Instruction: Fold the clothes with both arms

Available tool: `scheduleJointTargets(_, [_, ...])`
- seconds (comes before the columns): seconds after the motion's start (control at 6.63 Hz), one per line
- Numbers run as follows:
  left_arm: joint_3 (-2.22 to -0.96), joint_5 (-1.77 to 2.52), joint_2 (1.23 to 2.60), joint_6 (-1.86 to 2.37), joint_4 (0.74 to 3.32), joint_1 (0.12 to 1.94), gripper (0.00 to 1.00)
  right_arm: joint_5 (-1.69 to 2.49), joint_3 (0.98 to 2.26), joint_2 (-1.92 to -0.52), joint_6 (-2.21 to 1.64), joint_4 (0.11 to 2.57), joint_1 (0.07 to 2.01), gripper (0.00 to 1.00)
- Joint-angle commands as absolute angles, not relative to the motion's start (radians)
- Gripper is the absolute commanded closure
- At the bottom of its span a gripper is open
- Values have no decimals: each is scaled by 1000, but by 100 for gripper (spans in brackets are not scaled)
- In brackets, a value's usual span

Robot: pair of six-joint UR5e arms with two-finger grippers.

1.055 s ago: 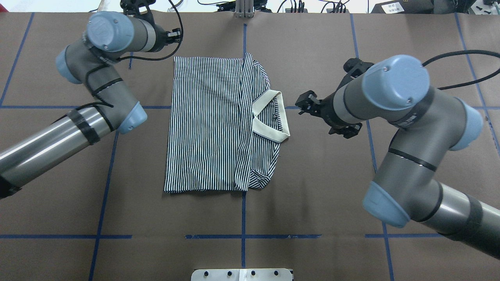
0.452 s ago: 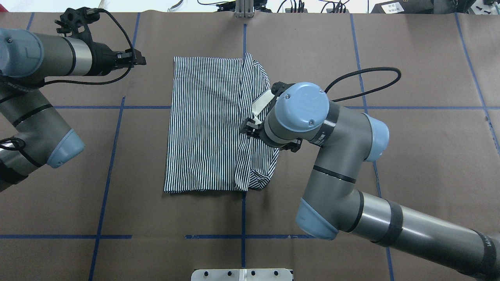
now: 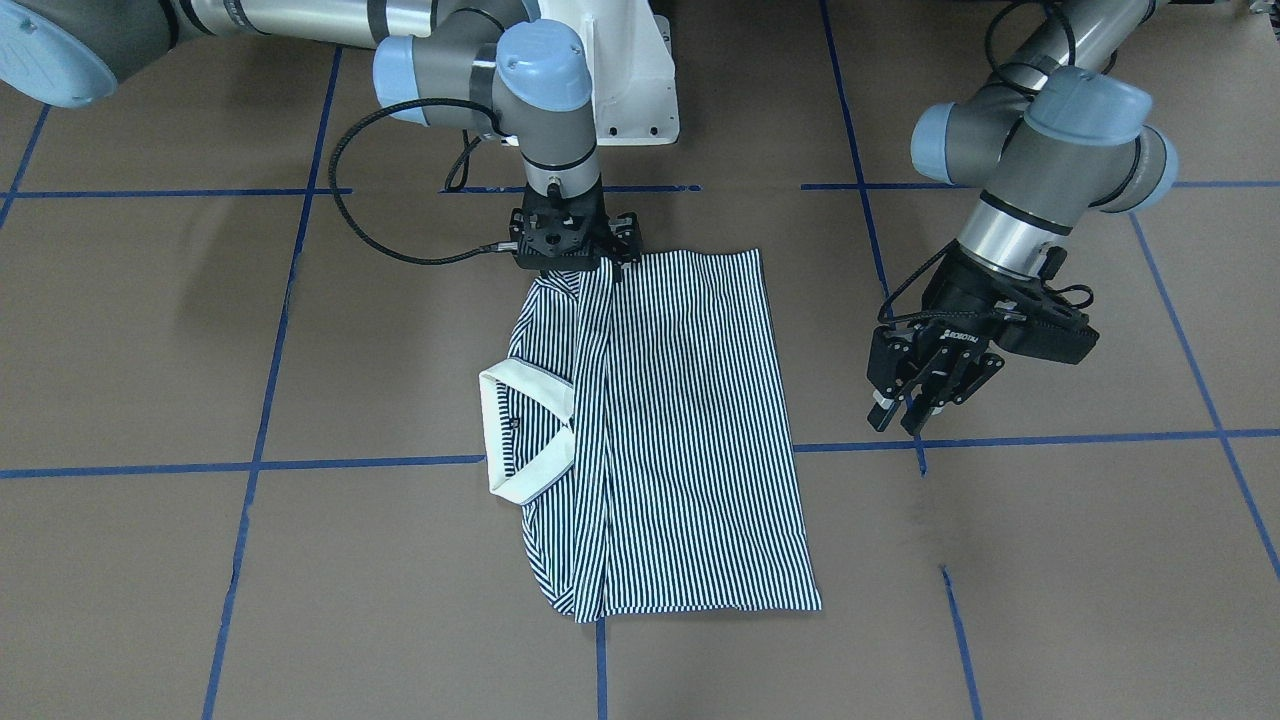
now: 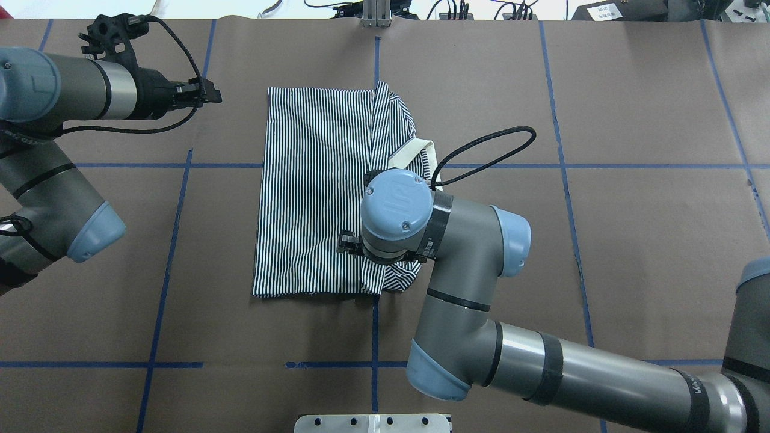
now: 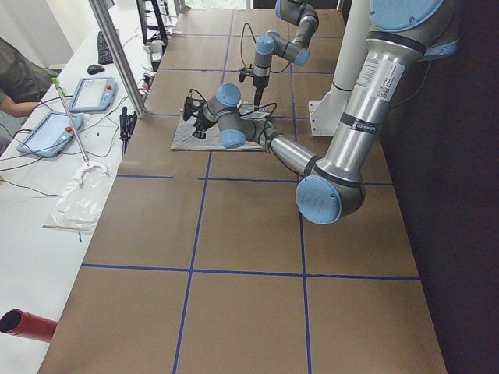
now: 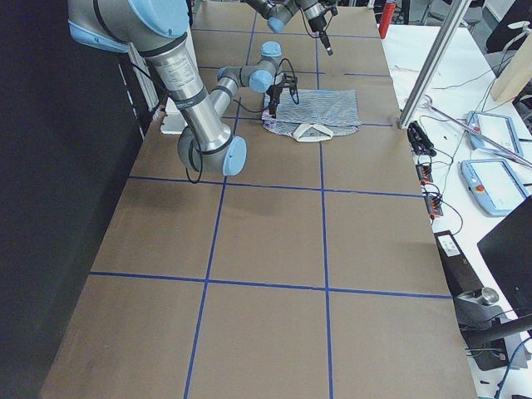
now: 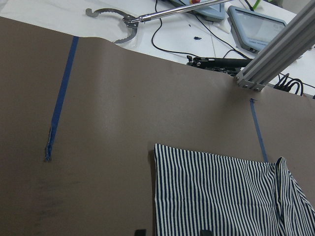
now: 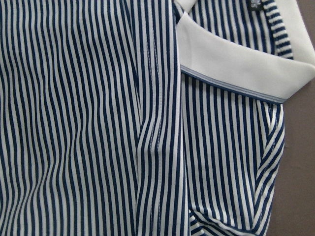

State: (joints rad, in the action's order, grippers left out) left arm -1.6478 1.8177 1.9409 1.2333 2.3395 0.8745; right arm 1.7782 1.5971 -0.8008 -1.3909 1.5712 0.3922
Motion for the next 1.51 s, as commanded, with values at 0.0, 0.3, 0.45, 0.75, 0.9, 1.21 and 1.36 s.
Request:
scheduleJointTargets(0.0, [-1649,1819,1940,1250,2339,874,53,1738,1550,-776,-1309,1612,348,0])
scheduleJointTargets(0.3, [-1655,1819,1940,1252,2339,873,53,1727,1540,-779,-1253,1657,341,0])
scheduleJointTargets(0.45, [-1657,1819,1940,1252,2339,873,53,1729,1546,-787,-1250,1660,341,0])
scheduleJointTargets(0.75, [-1660,1819,1940,1252,2339,873,53,1733,1663,-927,-1119,1698,398,0])
scheduleJointTargets(0.9, [-1669,1821,1940,1252,2338,873,53,1738,1836,-1086,-1006,1700,428,0])
scheduleJointTargets(1.21, [-1686,1841,1942,1292,2319,871,53,1730,1856,-1089,-1002,1704,427,0])
scheduleJointTargets(1.36, [-1689,1841,1941,1292,2318,871,53,1727,1833,-1033,-1024,1706,429,0])
